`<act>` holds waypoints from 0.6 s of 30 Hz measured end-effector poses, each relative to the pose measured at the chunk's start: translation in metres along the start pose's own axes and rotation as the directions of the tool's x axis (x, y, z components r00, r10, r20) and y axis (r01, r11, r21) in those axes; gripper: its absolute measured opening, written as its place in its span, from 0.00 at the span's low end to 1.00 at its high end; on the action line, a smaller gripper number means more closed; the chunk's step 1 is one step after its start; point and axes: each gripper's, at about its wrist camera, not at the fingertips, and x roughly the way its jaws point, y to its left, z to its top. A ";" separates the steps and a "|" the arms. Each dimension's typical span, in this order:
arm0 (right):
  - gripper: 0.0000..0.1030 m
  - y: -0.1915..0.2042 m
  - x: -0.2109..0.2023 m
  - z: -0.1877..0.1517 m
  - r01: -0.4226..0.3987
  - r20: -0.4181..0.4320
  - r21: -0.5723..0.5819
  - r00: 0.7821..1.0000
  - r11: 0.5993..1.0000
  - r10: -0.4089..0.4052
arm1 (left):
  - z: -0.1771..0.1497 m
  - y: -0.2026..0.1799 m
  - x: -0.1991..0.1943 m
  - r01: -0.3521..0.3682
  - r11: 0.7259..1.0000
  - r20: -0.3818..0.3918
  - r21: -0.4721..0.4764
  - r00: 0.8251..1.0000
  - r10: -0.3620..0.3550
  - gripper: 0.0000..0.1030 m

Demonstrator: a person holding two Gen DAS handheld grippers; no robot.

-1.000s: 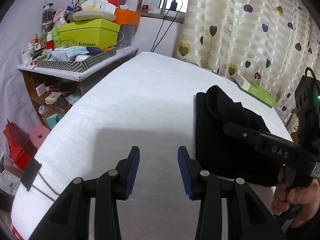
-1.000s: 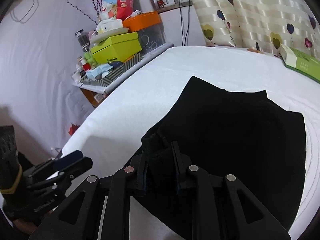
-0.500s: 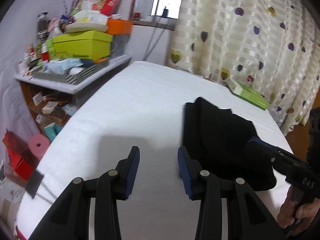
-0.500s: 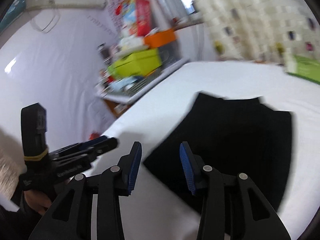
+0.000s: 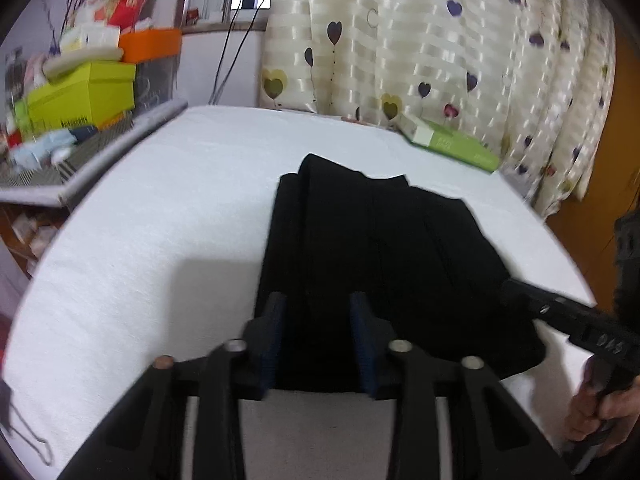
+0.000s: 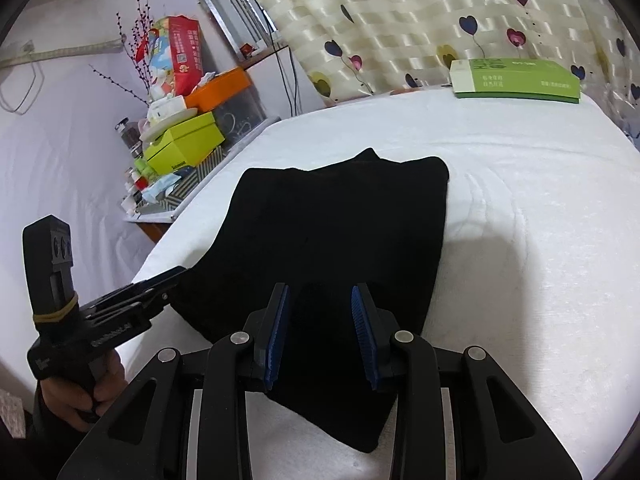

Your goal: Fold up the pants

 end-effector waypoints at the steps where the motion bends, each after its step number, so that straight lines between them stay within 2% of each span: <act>1: 0.33 0.001 0.003 0.000 0.002 -0.007 -0.007 1.000 1.000 -0.002 | 0.000 -0.001 0.000 -0.013 1.000 0.003 0.013 1.000 0.013 0.21; 2: 0.33 0.002 0.005 -0.001 0.005 -0.014 -0.010 1.000 1.000 -0.005 | 0.000 -0.002 -0.002 -0.021 1.000 0.008 0.018 1.000 0.021 0.14; 5: 0.33 0.002 0.002 -0.003 0.008 -0.012 -0.012 1.000 1.000 -0.008 | -0.001 0.004 -0.010 -0.031 0.999 0.030 0.015 0.999 0.030 0.01; 9: 0.33 0.002 -0.007 -0.004 0.010 0.014 -0.019 1.000 1.000 -0.010 | -0.010 0.013 -0.011 -0.030 1.000 0.002 -0.006 1.000 0.030 0.01; 11: 0.33 -0.004 0.002 -0.007 0.026 -0.030 -0.002 0.999 1.000 -0.026 | -0.009 0.016 -0.013 -0.028 1.000 0.011 -0.008 1.000 0.028 0.01; 16: 0.33 -0.004 -0.013 -0.002 0.034 0.022 -0.002 0.999 0.999 -0.034 | -0.001 0.016 -0.027 -0.019 1.000 0.045 0.002 0.999 0.019 0.01; 18: 0.33 -0.009 -0.010 0.001 0.056 0.011 0.005 0.998 0.998 -0.056 | 0.011 0.015 -0.030 -0.007 1.000 0.063 0.012 0.998 0.007 0.01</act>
